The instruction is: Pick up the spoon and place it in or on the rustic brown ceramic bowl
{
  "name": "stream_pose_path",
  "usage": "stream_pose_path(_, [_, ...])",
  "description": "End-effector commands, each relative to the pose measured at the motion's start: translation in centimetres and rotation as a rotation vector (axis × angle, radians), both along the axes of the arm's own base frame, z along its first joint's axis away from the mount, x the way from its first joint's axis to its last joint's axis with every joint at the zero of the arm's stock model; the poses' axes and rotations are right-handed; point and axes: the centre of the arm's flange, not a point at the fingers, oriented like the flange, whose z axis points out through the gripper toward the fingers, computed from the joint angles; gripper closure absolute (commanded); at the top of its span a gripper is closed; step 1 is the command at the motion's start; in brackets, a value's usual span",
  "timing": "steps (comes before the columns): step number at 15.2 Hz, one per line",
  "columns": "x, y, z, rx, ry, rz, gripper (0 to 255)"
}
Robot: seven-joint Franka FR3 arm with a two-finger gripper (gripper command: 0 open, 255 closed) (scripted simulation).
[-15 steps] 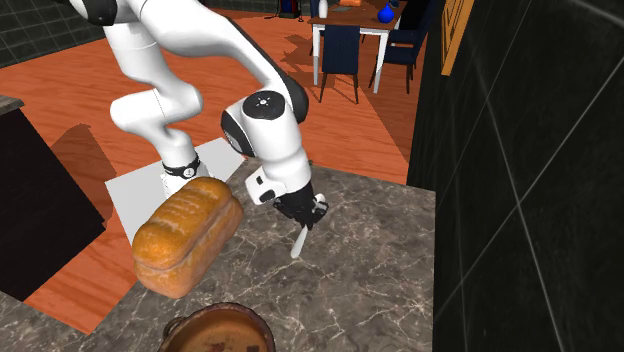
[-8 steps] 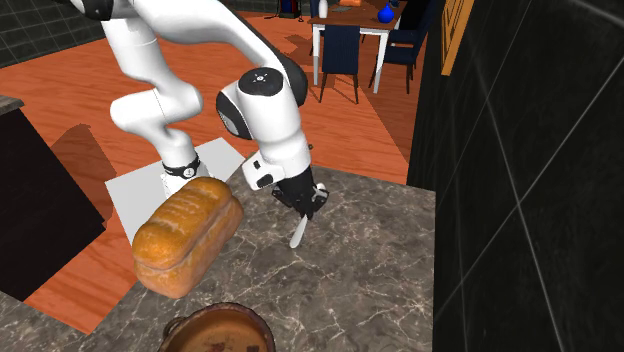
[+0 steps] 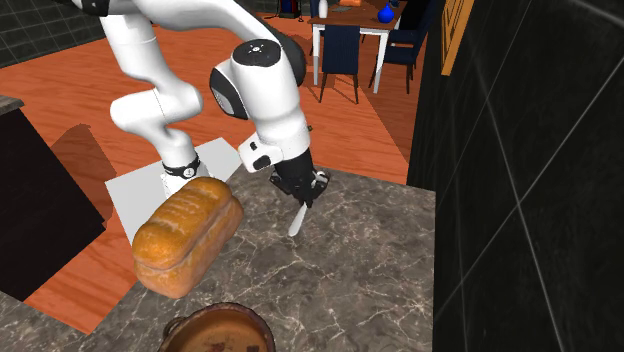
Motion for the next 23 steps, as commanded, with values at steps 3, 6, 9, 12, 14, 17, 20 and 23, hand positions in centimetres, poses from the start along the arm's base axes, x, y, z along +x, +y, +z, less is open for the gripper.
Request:
stream_pose_path(3, [0.2,0.0,2.2,0.000,0.000,0.000,255])
stream_pose_path(6, [0.2,0.0,3.7,0.000,0.000,0.000,255])
stream_pose_path(9, [0.2,0.0,5.3,0.000,0.000,0.000,255])
stream_pose_path(12, [1.3,-2.4,5.8,0.000,0.000,0.000,255])
stream_pose_path(14, [2.4,-4.8,5.9,0.000,0.000,0.000,255])
stream_pose_path(17, [4.1,-8.4,6.0,0.000,0.000,0.000,255])
stream_pose_path(20, [5.8,-11.9,6.2,0.000,0.000,0.000,255])
stream_pose_path(23, [7.6,-15.5,6.3,0.000,0.000,0.000,255])
